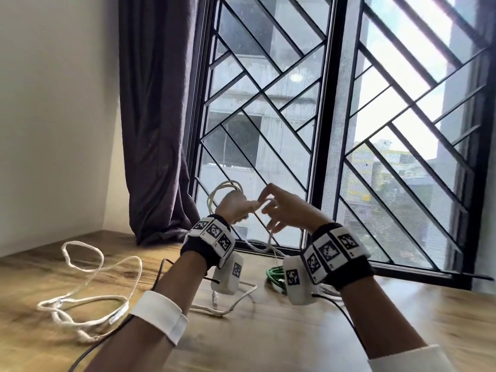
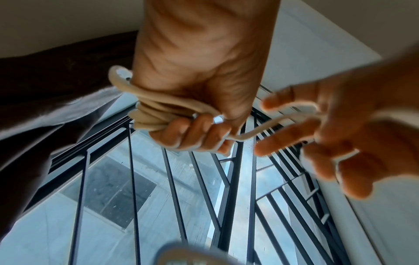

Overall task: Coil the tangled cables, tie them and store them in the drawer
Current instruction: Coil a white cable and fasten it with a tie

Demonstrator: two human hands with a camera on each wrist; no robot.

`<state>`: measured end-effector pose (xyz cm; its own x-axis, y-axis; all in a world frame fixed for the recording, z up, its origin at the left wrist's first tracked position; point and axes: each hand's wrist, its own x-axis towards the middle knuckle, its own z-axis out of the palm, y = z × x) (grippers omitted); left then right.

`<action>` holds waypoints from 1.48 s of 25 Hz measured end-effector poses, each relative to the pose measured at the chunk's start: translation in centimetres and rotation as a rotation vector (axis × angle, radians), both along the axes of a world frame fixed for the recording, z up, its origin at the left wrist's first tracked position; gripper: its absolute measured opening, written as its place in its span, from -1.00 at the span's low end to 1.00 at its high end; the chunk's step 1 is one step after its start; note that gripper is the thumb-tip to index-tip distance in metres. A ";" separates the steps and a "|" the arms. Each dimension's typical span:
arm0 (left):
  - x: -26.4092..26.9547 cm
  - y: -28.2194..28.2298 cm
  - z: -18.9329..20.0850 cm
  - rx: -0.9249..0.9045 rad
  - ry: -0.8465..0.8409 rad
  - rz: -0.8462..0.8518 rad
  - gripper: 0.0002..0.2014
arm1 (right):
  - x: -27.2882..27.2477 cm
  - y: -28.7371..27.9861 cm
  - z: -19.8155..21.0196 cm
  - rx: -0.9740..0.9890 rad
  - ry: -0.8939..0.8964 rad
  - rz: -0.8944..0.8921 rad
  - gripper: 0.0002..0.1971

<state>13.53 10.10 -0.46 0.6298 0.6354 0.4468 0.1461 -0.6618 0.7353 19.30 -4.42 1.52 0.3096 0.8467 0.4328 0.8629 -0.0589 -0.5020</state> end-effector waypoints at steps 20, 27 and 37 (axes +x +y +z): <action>-3.7 -4.3 4.7 -0.695 -0.336 -1.393 -0.73 | 4.3 -1.8 -1.3 -0.232 0.140 -0.216 -0.81; -2.2 -2.7 5.2 -0.674 -0.767 -0.855 -0.78 | 0.0 0.8 -2.4 -0.554 -0.248 -0.188 -0.54; 0.2 0.2 1.6 0.387 -0.212 0.087 -0.82 | -0.8 -1.7 2.3 0.130 0.219 -0.091 -0.79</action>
<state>13.75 10.30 1.17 0.4501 0.4429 0.7755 0.0863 -0.8859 0.4558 18.46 -6.16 3.78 0.4797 0.7531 0.4502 0.7270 -0.0539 -0.6846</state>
